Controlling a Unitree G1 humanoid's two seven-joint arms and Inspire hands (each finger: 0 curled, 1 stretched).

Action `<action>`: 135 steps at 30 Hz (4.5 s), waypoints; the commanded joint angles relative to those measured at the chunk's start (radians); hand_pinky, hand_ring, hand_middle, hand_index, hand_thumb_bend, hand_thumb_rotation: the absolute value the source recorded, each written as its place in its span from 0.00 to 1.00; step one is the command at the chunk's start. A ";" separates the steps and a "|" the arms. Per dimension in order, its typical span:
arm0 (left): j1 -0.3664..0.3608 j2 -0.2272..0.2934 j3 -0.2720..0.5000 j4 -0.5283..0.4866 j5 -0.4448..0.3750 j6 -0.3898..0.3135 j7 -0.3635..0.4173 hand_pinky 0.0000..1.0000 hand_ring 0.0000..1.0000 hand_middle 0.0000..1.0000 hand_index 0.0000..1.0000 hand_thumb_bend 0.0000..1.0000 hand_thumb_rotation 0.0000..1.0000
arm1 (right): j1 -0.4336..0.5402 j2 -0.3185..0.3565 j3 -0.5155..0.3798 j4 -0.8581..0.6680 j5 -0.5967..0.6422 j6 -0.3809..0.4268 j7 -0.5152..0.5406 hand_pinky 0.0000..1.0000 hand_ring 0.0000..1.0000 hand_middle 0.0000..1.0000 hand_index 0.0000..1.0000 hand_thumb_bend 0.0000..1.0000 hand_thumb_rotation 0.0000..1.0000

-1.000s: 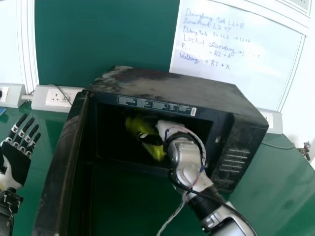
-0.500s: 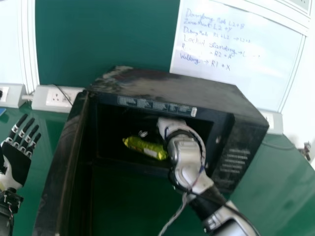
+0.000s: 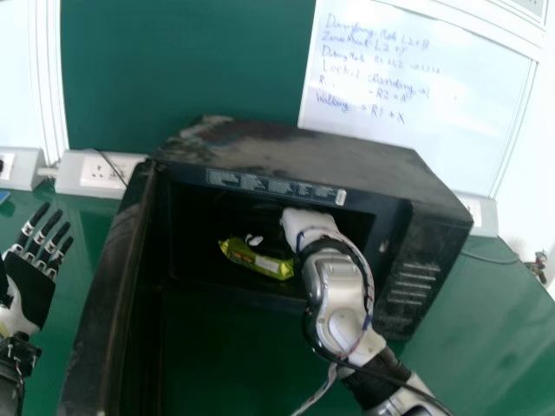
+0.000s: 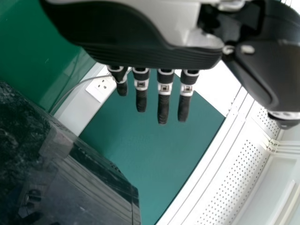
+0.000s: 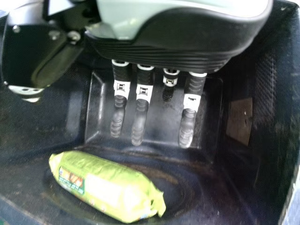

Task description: Put biscuit inside oven

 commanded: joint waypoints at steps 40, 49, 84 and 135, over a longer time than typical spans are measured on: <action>-0.015 0.012 0.010 0.030 -0.009 -0.002 -0.036 1.00 0.93 0.88 0.87 0.99 0.35 | 0.533 -0.019 -0.176 -0.727 -0.298 -0.254 0.194 0.62 0.70 0.73 0.70 0.73 0.30; -0.019 0.015 -0.002 0.041 0.006 0.002 -0.042 1.00 0.91 0.87 0.85 1.00 0.35 | 0.666 0.013 -0.344 -0.790 -0.037 -0.332 0.017 0.65 0.69 0.69 0.69 0.74 0.20; -0.003 -0.024 -0.132 -0.053 0.066 0.091 0.069 0.85 0.80 0.77 0.79 0.89 0.28 | 0.965 0.137 -0.792 -0.911 0.843 -0.286 -0.341 0.46 0.53 0.57 0.49 0.52 0.14; -0.002 -0.072 -0.321 -0.085 0.171 0.092 -0.019 0.84 0.79 0.76 0.78 0.64 0.38 | 0.970 0.065 -0.865 -0.909 0.886 -0.289 -0.422 0.48 0.54 0.57 0.49 0.52 0.14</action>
